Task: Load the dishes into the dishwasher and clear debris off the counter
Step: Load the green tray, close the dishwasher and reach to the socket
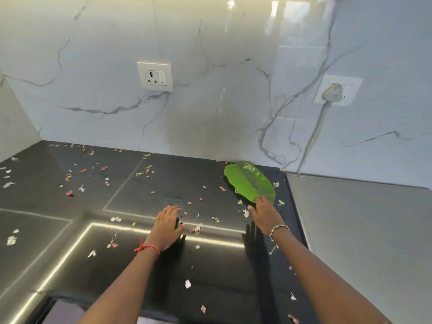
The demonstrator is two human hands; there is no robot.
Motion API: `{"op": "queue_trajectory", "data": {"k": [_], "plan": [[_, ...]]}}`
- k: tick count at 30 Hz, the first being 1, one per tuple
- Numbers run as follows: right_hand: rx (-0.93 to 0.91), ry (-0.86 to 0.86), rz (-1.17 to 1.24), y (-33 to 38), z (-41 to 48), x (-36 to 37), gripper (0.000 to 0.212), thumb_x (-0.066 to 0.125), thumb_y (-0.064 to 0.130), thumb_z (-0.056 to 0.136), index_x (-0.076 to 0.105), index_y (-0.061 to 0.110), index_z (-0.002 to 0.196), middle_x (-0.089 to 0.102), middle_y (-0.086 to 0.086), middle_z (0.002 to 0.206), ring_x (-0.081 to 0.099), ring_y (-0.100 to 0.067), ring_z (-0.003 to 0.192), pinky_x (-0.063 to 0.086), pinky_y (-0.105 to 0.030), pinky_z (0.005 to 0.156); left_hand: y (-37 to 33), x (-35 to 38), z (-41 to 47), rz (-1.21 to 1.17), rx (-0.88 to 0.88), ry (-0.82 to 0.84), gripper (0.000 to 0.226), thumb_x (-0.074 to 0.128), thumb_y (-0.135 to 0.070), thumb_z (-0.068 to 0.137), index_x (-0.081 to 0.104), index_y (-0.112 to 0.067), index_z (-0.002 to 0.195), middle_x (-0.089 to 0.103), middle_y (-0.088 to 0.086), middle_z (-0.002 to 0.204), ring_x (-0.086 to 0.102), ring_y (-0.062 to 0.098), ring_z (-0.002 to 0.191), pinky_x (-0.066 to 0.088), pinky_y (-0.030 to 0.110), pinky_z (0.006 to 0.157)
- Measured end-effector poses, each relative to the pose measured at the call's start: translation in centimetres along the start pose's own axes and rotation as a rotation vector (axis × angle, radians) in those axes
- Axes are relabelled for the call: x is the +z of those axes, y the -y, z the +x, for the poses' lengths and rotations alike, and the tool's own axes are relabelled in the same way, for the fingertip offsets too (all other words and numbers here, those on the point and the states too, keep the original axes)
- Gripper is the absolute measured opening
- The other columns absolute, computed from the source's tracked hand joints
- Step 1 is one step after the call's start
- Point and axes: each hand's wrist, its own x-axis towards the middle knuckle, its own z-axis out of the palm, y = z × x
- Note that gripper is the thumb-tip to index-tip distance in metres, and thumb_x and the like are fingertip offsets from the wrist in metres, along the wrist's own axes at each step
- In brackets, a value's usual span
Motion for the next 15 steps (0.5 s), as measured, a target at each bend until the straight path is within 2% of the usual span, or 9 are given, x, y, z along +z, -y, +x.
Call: {"op": "queue_trajectory", "data": {"k": [7,10,12,13,15], "plan": [[0.201,-0.004,0.002,-2.1,8.2,0.0,0.04,0.041,0.024,0.097,0.04,-0.002,0.127,0.04,-0.02,0.131,0.042,-0.033,0.12,0.035,-0.038,0.102,3.7,0.5,6.6,-0.004,-0.059,0.076,0.05,0.037,-0.03,0.1,0.024,-0.012,0.145,0.011,0.002,0.157,0.001,0.017,0.146,0.005,0.037,0.119],[0.302,0.002,0.026,-2.8,10.8,0.2,0.043,0.044,0.023,0.096,0.037,-0.002,0.13,0.037,-0.021,0.132,0.04,-0.037,0.123,0.036,-0.043,0.102,5.0,1.6,7.4,0.015,-0.072,0.077,0.057,0.026,-0.042,0.1,0.016,-0.013,0.149,0.004,-0.001,0.158,-0.002,0.014,0.145,0.0,0.034,0.119],[0.358,0.004,0.019,-3.1,12.0,0.2,0.045,0.045,0.023,0.095,0.036,-0.002,0.131,0.036,-0.021,0.133,0.038,-0.038,0.124,0.036,-0.043,0.102,5.2,2.1,7.2,0.071,-0.054,0.018,0.075,0.005,-0.059,0.088,0.013,-0.017,0.15,0.003,-0.005,0.157,-0.003,0.009,0.144,-0.006,0.029,0.115],[0.382,0.005,0.012,-3.3,12.5,0.2,0.046,0.046,0.023,0.095,0.036,-0.002,0.131,0.036,-0.021,0.134,0.038,-0.038,0.125,0.036,-0.043,0.101,5.3,2.3,7.2,0.081,-0.046,-0.01,0.083,-0.004,-0.061,0.08,0.014,-0.018,0.149,0.004,-0.006,0.156,-0.004,0.006,0.143,-0.007,0.026,0.114],[0.428,-0.007,-0.008,-3.7,13.5,0.3,0.047,0.049,0.024,0.093,0.036,-0.001,0.131,0.037,-0.022,0.134,0.039,-0.038,0.124,0.036,-0.043,0.101,5.5,2.4,7.3,0.072,-0.045,-0.034,0.087,-0.007,-0.061,0.076,0.017,-0.02,0.149,0.008,-0.007,0.156,-0.006,0.001,0.138,-0.008,0.025,0.112]]}}
